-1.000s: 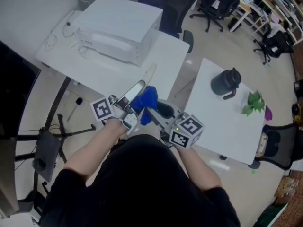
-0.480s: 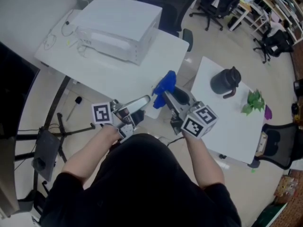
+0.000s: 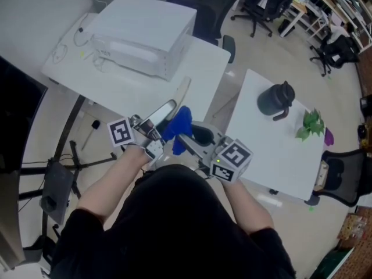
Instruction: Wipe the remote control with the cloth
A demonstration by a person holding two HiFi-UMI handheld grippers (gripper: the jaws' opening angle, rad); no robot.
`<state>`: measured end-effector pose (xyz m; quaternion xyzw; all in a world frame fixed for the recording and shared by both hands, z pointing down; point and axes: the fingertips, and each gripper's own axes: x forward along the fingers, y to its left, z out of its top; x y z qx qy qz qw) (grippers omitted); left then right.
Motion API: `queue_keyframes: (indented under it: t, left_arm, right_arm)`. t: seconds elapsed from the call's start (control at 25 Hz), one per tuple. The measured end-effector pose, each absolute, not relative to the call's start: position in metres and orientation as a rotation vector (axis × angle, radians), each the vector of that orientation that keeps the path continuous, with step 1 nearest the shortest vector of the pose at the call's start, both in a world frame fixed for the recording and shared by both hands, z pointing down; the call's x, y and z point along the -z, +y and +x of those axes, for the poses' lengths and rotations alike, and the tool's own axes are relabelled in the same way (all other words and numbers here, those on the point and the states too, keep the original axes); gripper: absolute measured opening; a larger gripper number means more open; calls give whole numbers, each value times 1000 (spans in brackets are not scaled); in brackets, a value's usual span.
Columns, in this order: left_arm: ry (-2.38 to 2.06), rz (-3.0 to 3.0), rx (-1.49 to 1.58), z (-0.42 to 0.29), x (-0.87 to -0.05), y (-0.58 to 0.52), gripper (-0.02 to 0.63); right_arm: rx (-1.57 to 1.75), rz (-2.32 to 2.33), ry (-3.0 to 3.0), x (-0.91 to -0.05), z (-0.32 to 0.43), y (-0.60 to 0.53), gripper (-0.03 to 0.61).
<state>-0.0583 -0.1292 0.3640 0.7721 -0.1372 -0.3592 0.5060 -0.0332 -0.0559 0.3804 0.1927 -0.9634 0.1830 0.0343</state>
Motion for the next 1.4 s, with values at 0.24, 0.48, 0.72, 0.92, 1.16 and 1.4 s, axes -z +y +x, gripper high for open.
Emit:
queue_keyframes:
  t: [0.24,0.48,0.72,0.92,1.16,1.4]
  left_arm:
    - [-232,1906,744,-37,-369,-106,198]
    - [-146,1969,596,-22,-380,-83,198]
    - [-164,1981,595,-21,-381,-85,198]
    - [-532,2095,493,-48,-415,-109,198]
    - [-1267,2278,-128,-98,-506,-141,198]
    - [-1535,2161,-512,-144,-602,-159,198]
  right_arm:
    - [-596,679,-2973,-377,-18,-72,117]
    - [-617,869,-2993,-364,19,-106,117]
    - [-589,900,-3001,-357,26,-104,117]
    - [-536,981,-2938,-369,44,-94,117]
    - [-480,1164,-2609,-438,87,-80,117]
    - [-587,1234,-2477,-476,119,-57,117]
